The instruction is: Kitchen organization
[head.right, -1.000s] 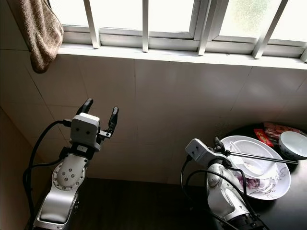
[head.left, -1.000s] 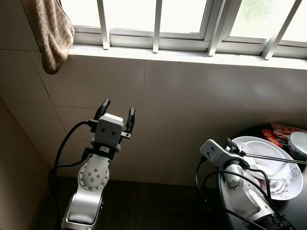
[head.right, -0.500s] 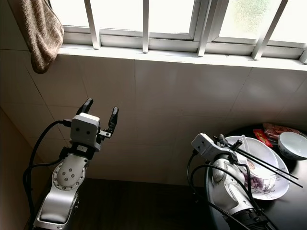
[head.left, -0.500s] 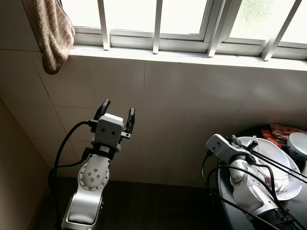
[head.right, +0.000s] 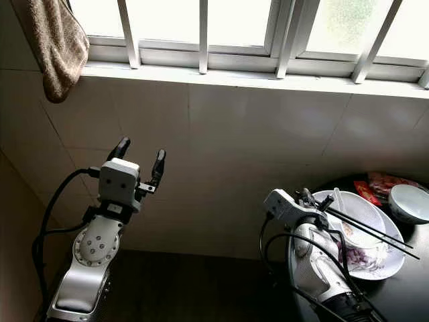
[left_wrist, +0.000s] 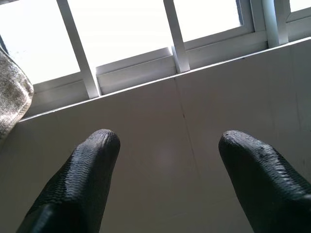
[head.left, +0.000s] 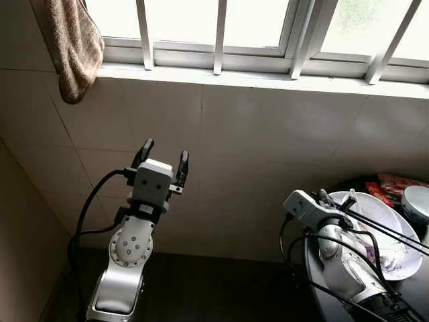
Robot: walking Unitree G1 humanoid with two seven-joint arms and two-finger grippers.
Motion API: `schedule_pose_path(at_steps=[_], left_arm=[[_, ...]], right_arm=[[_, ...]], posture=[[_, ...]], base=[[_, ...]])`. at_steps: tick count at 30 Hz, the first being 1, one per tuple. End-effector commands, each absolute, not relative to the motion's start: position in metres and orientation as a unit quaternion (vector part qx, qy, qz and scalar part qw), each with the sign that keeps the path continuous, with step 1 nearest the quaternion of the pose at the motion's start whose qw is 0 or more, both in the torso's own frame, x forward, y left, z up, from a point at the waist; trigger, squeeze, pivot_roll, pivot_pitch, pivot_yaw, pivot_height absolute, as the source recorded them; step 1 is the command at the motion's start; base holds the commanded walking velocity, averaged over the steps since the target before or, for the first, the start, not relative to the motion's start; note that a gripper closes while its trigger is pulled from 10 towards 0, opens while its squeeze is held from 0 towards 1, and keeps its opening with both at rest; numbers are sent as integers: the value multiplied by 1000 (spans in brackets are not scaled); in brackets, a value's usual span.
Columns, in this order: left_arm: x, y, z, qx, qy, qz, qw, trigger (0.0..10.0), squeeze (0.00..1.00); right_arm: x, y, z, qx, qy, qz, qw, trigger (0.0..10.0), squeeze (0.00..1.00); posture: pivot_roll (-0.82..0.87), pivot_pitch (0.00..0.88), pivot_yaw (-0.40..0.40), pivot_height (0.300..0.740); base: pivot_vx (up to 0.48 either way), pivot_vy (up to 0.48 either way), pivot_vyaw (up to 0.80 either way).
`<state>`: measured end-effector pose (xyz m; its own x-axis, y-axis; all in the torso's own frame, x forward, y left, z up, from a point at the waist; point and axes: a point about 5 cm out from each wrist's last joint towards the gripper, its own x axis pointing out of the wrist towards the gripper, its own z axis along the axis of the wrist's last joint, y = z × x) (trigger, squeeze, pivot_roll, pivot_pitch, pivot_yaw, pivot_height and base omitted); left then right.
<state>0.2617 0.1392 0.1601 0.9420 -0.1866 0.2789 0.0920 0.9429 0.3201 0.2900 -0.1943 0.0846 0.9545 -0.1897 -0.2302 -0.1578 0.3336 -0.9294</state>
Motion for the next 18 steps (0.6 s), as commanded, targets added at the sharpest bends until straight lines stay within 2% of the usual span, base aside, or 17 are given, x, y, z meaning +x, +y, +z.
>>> schedule_pose_path(at_steps=[1, 12, 16, 18], left_arm=[[263, 135, 156, 154, -144, -83, 974, 10000, 0], [263, 134, 155, 153, -140, -86, 974, 10000, 0], [263, 134, 154, 153, -139, -87, 975, 10000, 0], [262, 134, 154, 153, -138, -87, 975, 10000, 0]], right_arm=[[293, -192, 101, -613, 105, -22, 783, 0, 0], [296, -185, 116, -663, 49, -23, 747, 0, 0], [296, -182, 117, -662, 42, -22, 748, 0, 0], [298, -177, 121, -647, 29, -21, 762, 0, 0]], posture=[[42, 0, -62, 740], [44, 0, -63, 740], [44, 0, -63, 740], [45, 0, -63, 740]], base=[[0, 0, 0], [0, 0, 0], [0, 0, 0], [0, 0, 0]])
